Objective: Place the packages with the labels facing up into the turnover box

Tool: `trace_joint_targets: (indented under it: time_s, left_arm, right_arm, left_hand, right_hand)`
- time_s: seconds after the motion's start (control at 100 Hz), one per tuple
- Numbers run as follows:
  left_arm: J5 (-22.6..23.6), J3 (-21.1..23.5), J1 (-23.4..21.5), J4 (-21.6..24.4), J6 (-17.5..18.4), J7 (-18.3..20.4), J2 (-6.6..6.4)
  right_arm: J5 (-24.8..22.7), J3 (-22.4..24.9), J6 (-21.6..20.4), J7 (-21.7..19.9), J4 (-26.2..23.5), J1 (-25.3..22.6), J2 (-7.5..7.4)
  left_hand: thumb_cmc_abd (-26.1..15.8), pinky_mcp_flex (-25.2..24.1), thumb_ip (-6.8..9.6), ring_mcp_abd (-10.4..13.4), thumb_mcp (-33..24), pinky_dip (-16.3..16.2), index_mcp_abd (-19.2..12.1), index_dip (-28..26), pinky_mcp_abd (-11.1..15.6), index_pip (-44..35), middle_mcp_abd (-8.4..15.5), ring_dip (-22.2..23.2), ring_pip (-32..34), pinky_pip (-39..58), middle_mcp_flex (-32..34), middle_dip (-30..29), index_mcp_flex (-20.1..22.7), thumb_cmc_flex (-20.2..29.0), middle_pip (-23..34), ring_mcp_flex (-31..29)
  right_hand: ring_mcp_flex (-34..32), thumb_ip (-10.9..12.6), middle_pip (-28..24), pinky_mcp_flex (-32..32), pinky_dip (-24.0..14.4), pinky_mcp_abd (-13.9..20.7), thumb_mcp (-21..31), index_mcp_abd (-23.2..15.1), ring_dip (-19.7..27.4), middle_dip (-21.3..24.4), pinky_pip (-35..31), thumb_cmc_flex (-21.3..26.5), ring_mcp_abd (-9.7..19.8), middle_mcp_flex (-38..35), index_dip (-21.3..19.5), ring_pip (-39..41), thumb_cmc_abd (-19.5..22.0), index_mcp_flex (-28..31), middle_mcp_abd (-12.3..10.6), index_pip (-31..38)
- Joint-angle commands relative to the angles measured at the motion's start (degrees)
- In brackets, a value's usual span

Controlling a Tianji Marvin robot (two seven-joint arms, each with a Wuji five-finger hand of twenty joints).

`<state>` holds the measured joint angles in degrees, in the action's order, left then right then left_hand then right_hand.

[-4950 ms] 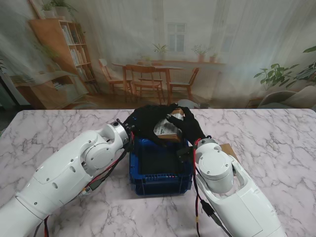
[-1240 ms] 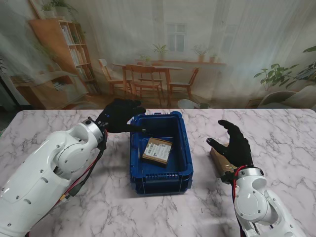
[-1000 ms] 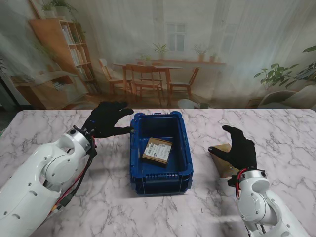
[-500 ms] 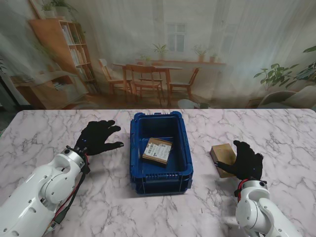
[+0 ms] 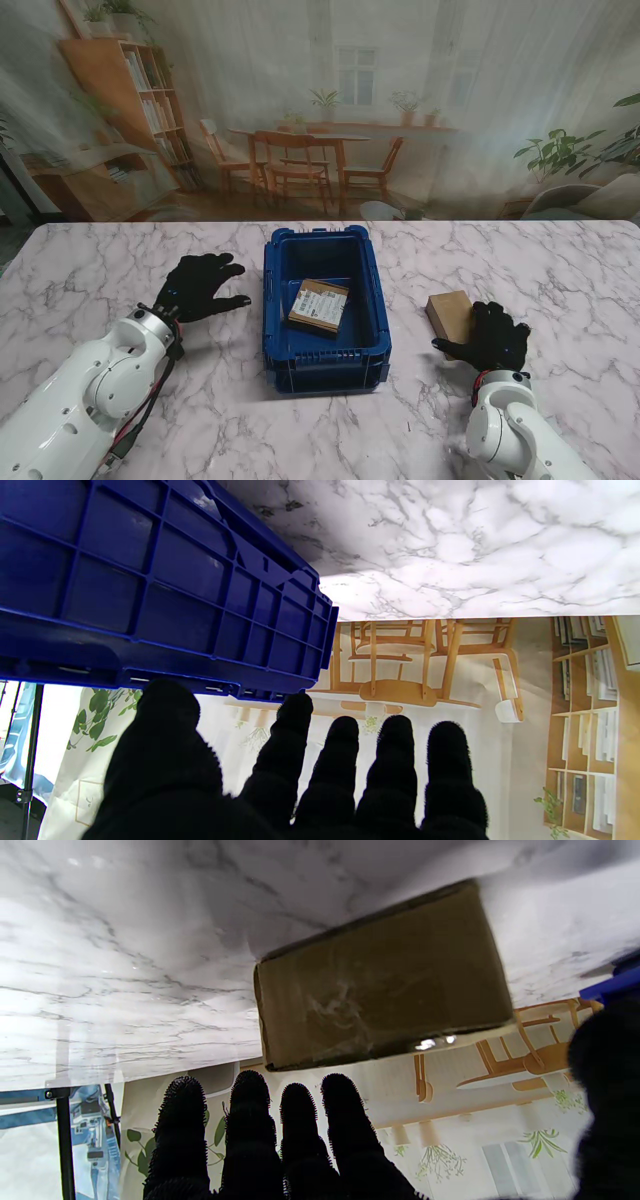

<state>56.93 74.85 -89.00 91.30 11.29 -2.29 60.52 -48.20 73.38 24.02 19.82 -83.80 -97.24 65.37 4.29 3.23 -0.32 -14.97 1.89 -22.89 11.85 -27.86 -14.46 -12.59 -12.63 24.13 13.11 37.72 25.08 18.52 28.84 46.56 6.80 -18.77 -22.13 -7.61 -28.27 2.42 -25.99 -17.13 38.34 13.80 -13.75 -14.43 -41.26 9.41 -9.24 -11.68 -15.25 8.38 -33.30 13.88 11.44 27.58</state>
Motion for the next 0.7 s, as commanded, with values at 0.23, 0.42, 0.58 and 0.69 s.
trace_joint_targets:
  time_s: [0.23,0.42,0.58,0.69]
  left_arm:
    - [0.0,-0.6,0.4,-0.5,0.2,1.1,-0.13]
    - [0.1,-0.8,0.6,-0.5,0.2,1.5,-0.19]
    - [0.1,-1.0,1.1,-0.8,0.6,1.7,-0.24]
    - [0.2,-1.0,1.4,-1.0,1.0,1.6,-0.27]
  right_arm:
    - [0.5,-1.3,2.6,0.2,3.5,2.3,0.36]
    - [1.4,-1.8,2.9,-0.7,4.3,3.2,0.40]
    - [1.7,-2.3,3.2,-1.0,4.5,3.7,0.43]
    - [2.1,-2.3,3.6,-1.3,4.2,3.7,0.49]
  left_hand:
    - [-2.2,-0.2,-0.48,-0.9,-0.2,-1.1,0.1,-0.6,-1.3,1.1,-0.4,0.5,-0.3,0.5,0.3,0.5,1.5,0.7,-0.2,-0.4]
    - [-2.2,-0.3,-0.48,-0.9,-0.2,-1.1,0.1,-0.7,-1.2,1.1,-0.3,0.5,-0.3,0.5,0.3,0.5,1.5,0.8,-0.3,-0.4]
    - [-2.2,-0.2,-0.48,-0.8,-0.2,-1.1,0.1,-0.8,-1.2,1.1,-0.4,0.4,-0.3,0.5,0.3,0.5,1.5,0.7,-0.2,-0.4]
    - [-2.2,-0.3,-0.50,-0.8,-0.1,-1.2,0.0,-0.8,-1.2,1.1,-0.3,0.4,-0.3,0.5,0.3,0.5,1.5,0.7,-0.2,-0.4]
  right_hand:
    - [1.8,-0.3,2.2,-0.9,3.6,4.2,-0.2,3.2,1.9,0.7,-0.8,0.3,1.0,2.0,-1.8,-0.9,-1.4,1.3,1.3,-4.2]
    - [0.8,1.7,-3.3,-0.9,8.4,4.8,-4.8,1.8,2.1,-1.5,-5.7,10.8,0.6,2.0,-11.2,0.9,-2.0,5.0,1.4,3.7]
    - [-0.5,2.3,-9.5,-1.1,11.4,4.2,3.0,-1.9,1.8,-3.4,-7.6,17.0,0.6,1.7,-17.8,2.7,2.3,6.3,0.7,16.0]
    - [-2.8,1.0,-12.6,-0.6,11.8,3.7,13.7,-5.3,1.2,-4.9,-7.8,17.1,0.3,-3.2,-20.0,4.4,3.2,5.1,-0.1,23.1]
